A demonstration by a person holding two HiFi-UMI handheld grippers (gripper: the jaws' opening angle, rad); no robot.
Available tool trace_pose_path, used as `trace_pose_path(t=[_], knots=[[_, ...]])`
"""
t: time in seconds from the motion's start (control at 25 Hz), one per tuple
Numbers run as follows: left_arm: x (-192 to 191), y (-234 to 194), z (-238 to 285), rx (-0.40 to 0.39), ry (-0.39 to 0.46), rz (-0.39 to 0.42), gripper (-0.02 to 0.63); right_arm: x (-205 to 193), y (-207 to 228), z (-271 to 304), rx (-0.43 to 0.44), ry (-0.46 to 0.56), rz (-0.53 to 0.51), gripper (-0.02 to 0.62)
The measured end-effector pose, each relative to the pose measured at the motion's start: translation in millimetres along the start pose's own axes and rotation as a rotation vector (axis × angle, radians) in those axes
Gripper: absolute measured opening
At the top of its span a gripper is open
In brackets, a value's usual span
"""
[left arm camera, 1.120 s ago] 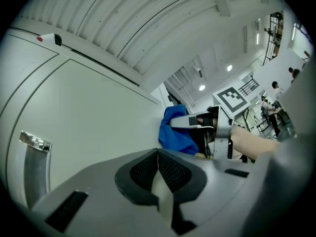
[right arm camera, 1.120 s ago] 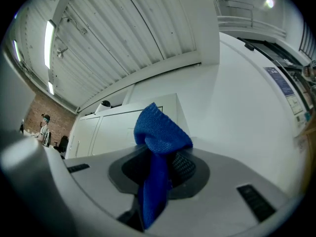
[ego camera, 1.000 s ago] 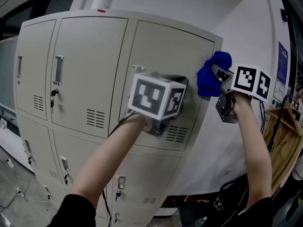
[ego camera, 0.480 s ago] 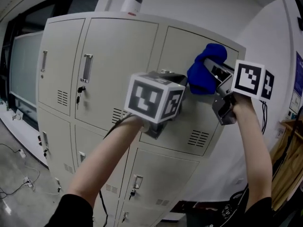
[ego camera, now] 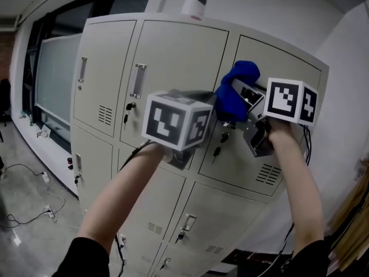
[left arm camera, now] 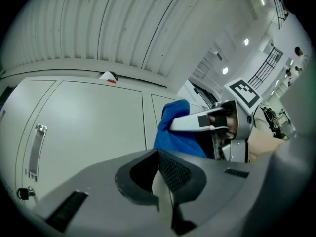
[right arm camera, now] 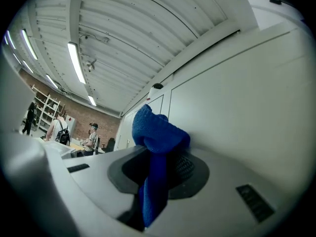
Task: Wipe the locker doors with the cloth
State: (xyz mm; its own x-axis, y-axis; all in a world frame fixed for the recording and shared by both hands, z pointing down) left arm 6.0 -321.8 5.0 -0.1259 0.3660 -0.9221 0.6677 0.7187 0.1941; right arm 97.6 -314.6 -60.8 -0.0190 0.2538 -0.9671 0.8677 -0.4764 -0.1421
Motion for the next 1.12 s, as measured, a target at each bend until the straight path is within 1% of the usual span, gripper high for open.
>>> trace_pose_path(t=[0.12,0.32,0.72,1.12], knots=[[-5.0,-3.6,-0.5,0.005,-0.01,0.006,0.009,-6.0,1.0,5.3,-0.009,0.01,-0.015,0.075],[-6.5,-1.7,4.0,-0.006,-0.008,0.005,0.009,-4.4,1.7,3.6,0.004,0.008,-0.012,0.075],[-10.6,24.5,28.0,-0.075,-0.006,-0.001,0.009,-5.2,23.5,-21.9,-0.047,0.01,-0.024,0.075],[-5.7,57.9,55.5,-0.166,0.008,-0.001,0.009,-3.1,55.8,-56.8,-0.115,0.007,-0.037,0.075]])
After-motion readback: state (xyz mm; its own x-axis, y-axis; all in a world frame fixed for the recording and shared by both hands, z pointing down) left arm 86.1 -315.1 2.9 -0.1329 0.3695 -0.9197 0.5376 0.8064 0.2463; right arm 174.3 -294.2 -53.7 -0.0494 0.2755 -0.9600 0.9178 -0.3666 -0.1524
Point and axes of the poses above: the fingertips, and each gripper's own axes: z forward along the fingers, y to its right, x out of its top, the point moved 4 cm from there along -z, backward along the fingers, and after that the axes turned 7 degrees about -x, right-handed, at the moved point
